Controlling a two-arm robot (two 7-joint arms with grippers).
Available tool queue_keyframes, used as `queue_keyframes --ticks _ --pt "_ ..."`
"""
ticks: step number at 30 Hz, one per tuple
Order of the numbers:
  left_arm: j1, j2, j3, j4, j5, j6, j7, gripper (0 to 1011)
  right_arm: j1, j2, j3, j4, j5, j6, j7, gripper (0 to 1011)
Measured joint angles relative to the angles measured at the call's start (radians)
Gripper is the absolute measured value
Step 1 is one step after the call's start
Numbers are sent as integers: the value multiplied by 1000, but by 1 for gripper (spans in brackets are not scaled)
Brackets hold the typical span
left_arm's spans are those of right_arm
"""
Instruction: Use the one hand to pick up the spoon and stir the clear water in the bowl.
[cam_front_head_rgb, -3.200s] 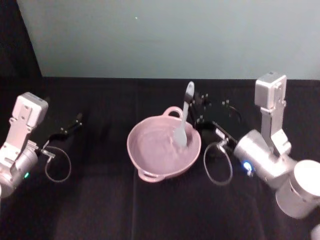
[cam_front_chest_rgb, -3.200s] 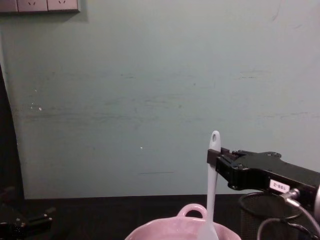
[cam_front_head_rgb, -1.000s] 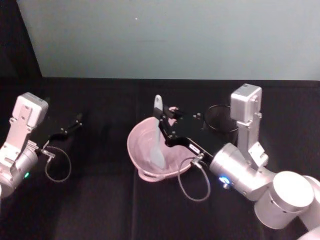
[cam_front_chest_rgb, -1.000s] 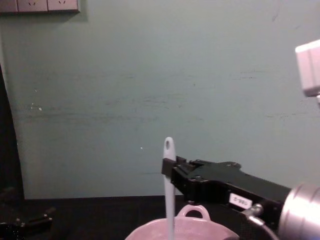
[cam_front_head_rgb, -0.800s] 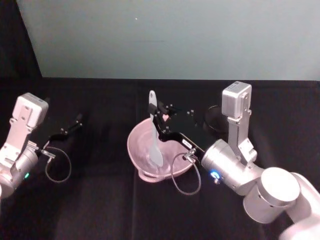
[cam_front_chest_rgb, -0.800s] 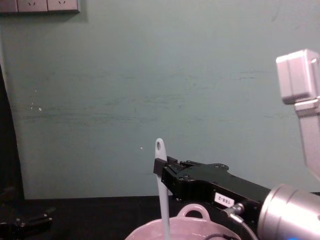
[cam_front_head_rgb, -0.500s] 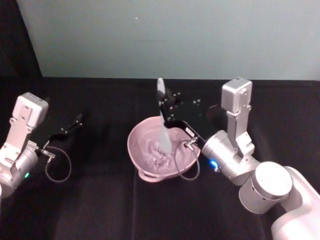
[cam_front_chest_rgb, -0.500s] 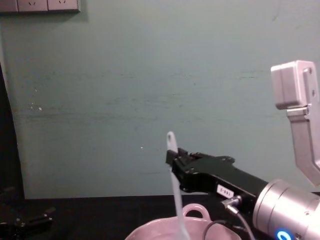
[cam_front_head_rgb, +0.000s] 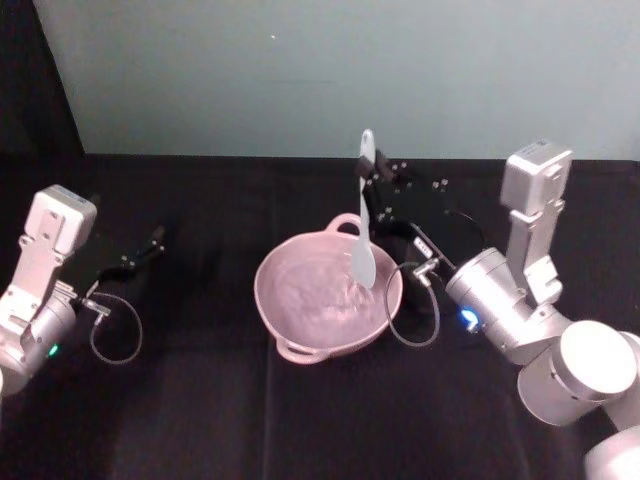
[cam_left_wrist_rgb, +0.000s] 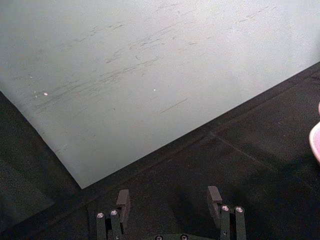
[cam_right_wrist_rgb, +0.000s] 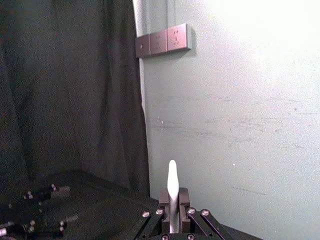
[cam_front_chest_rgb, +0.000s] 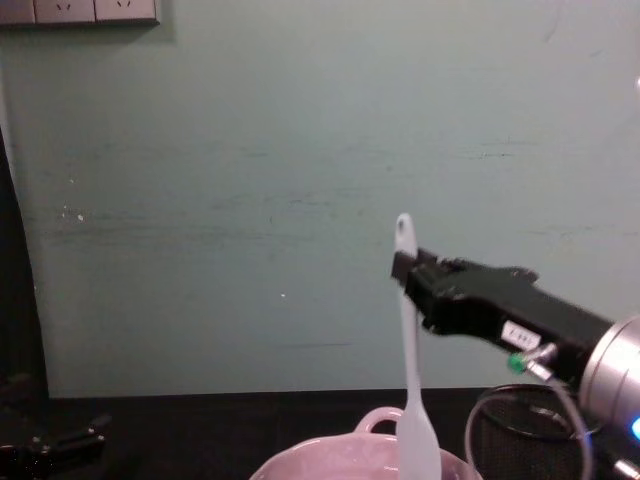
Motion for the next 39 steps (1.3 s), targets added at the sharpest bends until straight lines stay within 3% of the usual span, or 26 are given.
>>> queue_keyframes --ticks 11,17,19,23,29,39 --pt "0 0 0 0 0 0 0 1011 -33 42 68 -181 143 156 8 116" --pt "0 0 0 0 0 0 0 1011 -41 82 138 -269 242 224 -4 116" --pt "0 0 0 0 0 0 0 1011 -42 89 151 -278 255 230 -8 116" --pt "0 0 0 0 0 0 0 1011 -49 114 189 -286 293 244 -22 116" --pt "0 0 0 0 0 0 0 1011 -56 129 214 -257 329 240 -28 116" --pt "0 0 0 0 0 0 0 1011 -49 131 213 -165 391 230 -27 116"
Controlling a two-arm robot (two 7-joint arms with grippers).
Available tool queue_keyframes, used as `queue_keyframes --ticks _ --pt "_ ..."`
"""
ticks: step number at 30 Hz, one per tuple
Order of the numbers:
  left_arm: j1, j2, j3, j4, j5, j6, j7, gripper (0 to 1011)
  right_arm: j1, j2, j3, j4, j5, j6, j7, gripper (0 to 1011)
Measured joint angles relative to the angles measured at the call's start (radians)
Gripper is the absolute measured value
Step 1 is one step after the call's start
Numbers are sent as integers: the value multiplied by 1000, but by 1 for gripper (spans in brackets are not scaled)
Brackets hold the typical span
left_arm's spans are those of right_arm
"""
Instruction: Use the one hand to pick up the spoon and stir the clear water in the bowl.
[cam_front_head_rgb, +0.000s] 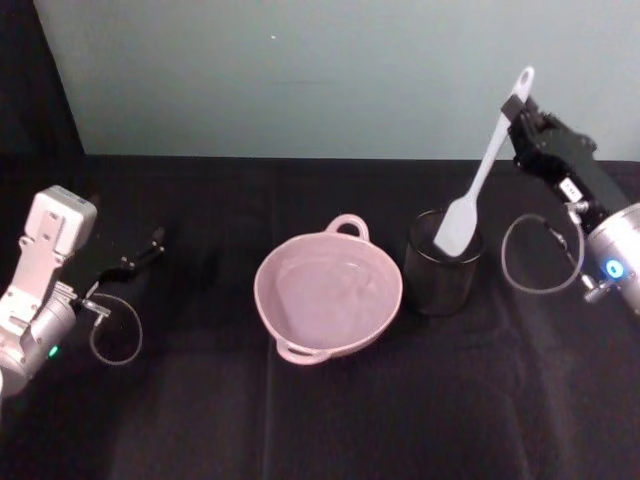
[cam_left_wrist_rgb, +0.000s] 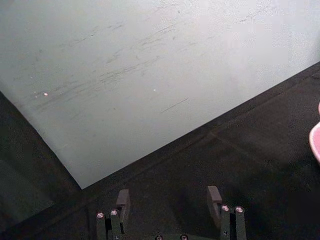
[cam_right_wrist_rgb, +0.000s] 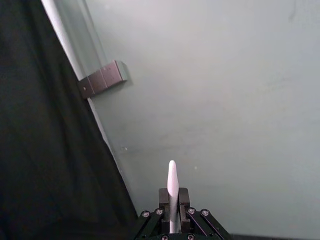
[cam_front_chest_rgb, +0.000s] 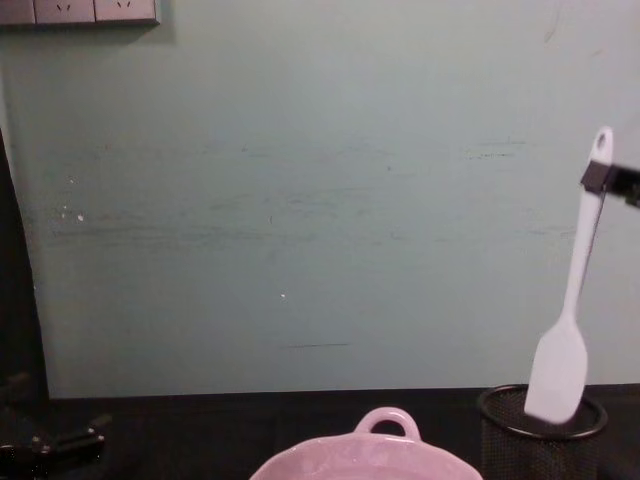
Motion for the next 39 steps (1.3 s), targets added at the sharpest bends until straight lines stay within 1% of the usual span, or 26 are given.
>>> queue_keyframes --ticks 4,5,11,27,34,39 --pt "0 0 0 0 0 0 0 1011 6 1 -9 45 37 5 17 116" --pt "0 0 0 0 0 0 0 1011 6 1 -9 45 37 5 17 116" --pt "0 0 0 0 0 0 0 1011 16 10 -29 101 61 -4 34 116" --pt "0 0 0 0 0 0 0 1011 35 35 -70 172 101 -15 46 116" --pt "0 0 0 0 0 0 0 1011 41 41 -80 193 111 -23 47 116" --pt "0 0 0 0 0 0 0 1011 54 42 -89 221 113 -34 51 116"
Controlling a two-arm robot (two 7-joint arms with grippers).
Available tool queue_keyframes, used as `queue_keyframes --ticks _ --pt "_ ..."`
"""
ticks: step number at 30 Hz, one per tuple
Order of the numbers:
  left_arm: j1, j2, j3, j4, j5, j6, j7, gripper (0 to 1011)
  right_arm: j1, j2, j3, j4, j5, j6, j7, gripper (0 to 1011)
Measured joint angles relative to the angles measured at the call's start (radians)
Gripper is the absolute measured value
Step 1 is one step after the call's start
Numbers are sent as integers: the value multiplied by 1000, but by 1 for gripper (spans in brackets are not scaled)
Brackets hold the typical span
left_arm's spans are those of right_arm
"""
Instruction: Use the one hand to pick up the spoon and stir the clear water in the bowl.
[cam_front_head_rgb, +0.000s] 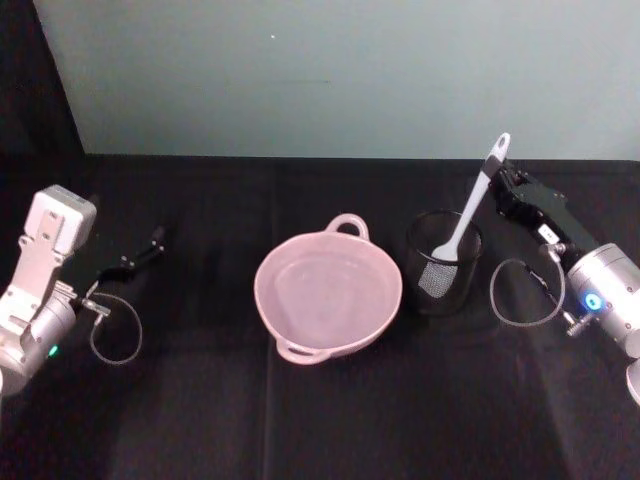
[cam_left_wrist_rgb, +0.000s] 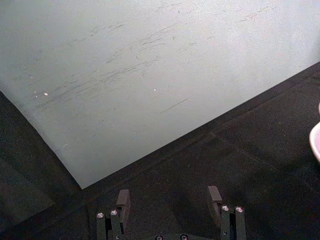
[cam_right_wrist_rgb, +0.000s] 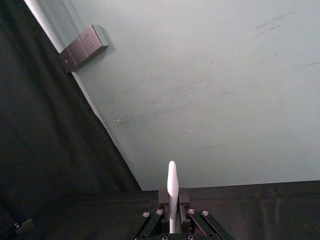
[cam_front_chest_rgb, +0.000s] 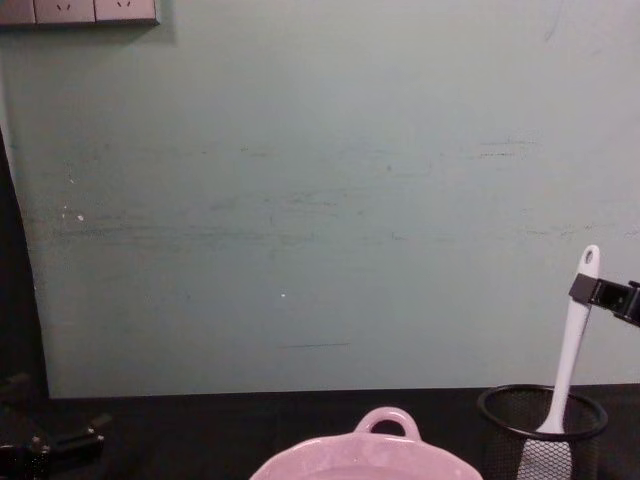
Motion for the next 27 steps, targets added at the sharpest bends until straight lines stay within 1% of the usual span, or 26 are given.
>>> queue_keyframes --ticks 8,19,22,24,27 --pt "0 0 0 0 0 0 0 1011 19 -6 -9 42 -1 -18 10 116" --pt "0 0 0 0 0 0 0 1011 32 -15 -20 67 0 -20 17 116" --pt "0 0 0 0 0 0 0 1011 35 -16 -22 74 2 -11 17 116" --pt "0 0 0 0 0 0 0 1011 38 -16 -22 80 17 6 19 116" --pt "0 0 0 0 0 0 0 1011 38 -16 -22 80 17 6 19 116"
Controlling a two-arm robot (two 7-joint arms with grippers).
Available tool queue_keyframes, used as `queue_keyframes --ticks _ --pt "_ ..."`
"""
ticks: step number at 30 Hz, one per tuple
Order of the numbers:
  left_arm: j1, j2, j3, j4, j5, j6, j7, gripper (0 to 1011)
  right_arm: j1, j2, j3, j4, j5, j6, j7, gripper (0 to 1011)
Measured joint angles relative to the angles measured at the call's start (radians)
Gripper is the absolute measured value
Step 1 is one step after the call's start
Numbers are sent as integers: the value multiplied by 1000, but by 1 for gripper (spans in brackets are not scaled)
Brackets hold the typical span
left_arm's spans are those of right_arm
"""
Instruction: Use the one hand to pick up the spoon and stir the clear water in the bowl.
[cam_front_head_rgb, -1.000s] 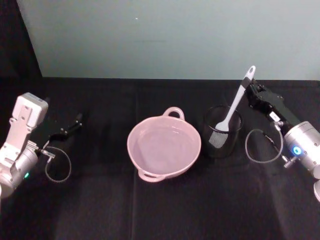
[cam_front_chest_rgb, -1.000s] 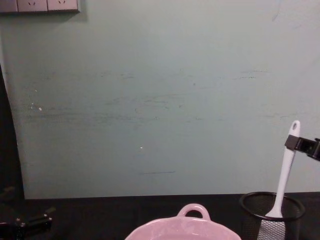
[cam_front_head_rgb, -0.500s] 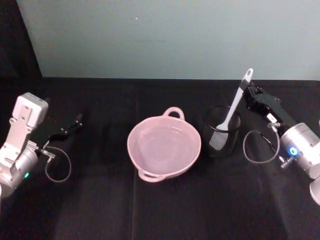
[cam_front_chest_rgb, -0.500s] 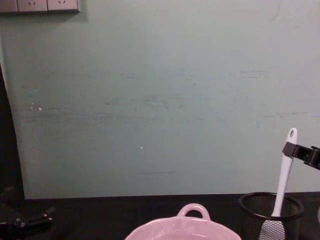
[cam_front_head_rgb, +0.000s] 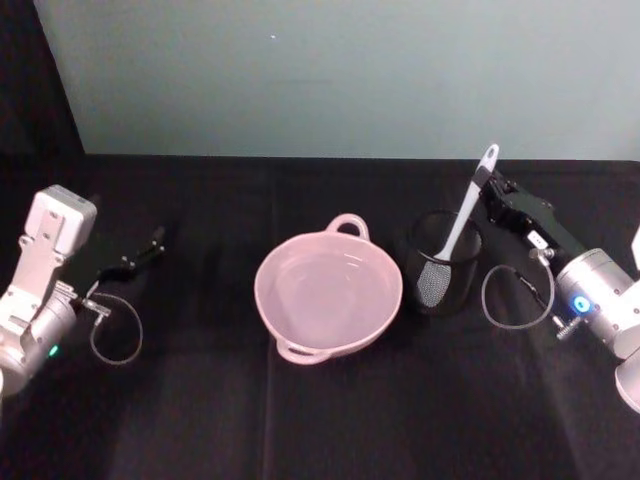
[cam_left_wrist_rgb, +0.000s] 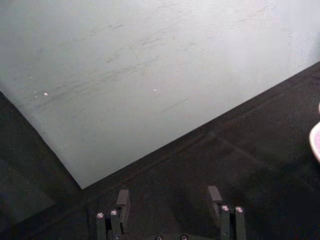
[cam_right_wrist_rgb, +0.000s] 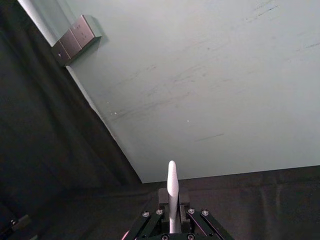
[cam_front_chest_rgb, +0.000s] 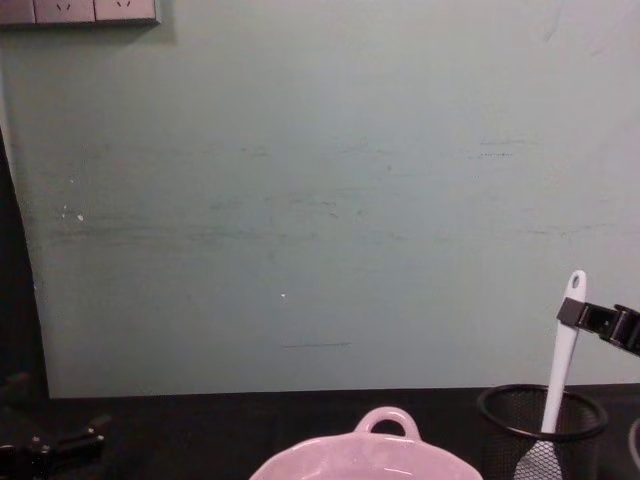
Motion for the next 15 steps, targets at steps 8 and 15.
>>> queue_keyframes --ticks 8,15 --pt "0 0 0 0 0 0 0 1011 -1 0 0 -2 -3 -4 0 195" --pt "0 0 0 0 0 0 0 1011 -1 0 0 -3 -6 -6 -1 424"
